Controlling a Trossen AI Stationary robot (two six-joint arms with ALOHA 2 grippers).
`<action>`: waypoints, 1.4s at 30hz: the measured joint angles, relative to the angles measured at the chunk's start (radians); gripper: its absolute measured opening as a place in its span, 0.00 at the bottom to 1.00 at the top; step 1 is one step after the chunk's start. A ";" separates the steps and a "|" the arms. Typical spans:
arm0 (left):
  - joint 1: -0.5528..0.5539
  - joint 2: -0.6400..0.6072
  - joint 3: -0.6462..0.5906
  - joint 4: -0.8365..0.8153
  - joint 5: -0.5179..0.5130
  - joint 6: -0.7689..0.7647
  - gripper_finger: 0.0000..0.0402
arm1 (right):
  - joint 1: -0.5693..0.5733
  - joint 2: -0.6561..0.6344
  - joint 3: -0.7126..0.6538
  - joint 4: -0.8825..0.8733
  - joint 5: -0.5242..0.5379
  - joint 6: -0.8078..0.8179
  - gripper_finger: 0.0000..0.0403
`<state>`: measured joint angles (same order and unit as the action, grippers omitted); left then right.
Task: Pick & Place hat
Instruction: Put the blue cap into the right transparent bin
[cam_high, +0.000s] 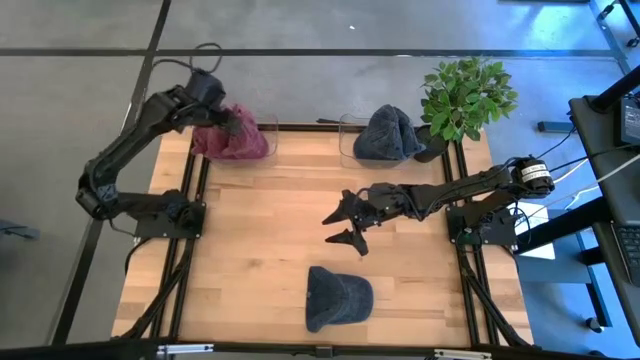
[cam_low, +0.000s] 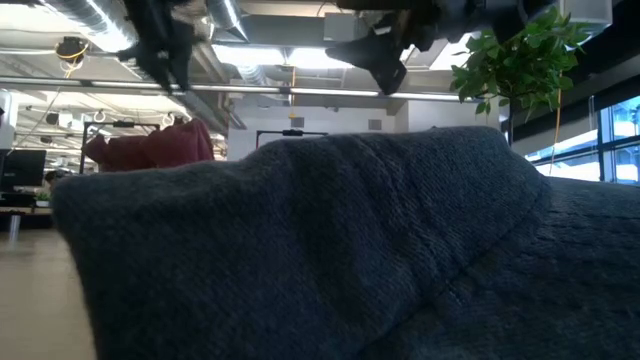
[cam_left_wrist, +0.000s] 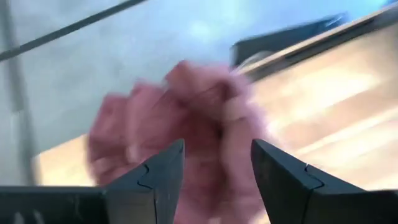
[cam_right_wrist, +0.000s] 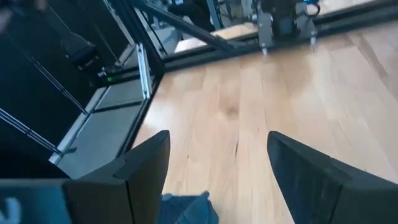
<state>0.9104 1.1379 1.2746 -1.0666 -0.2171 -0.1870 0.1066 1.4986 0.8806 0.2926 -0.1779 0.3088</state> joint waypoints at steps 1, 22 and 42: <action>-0.006 -0.017 0.015 0.004 0.035 -0.008 0.45 | 0.000 0.000 0.000 -0.009 -0.001 0.000 0.67; -0.882 -0.343 -0.480 0.959 0.348 -0.249 0.45 | 0.094 0.000 0.000 -0.023 -0.026 -0.143 0.67; -1.433 -0.304 -0.584 1.228 0.144 -0.253 0.45 | 0.214 0.331 0.529 -0.542 0.036 -0.429 0.67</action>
<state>-0.5230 0.8343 0.6903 0.1612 -0.0726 -0.4396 0.3204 1.8300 1.4098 -0.2490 -0.1417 -0.1204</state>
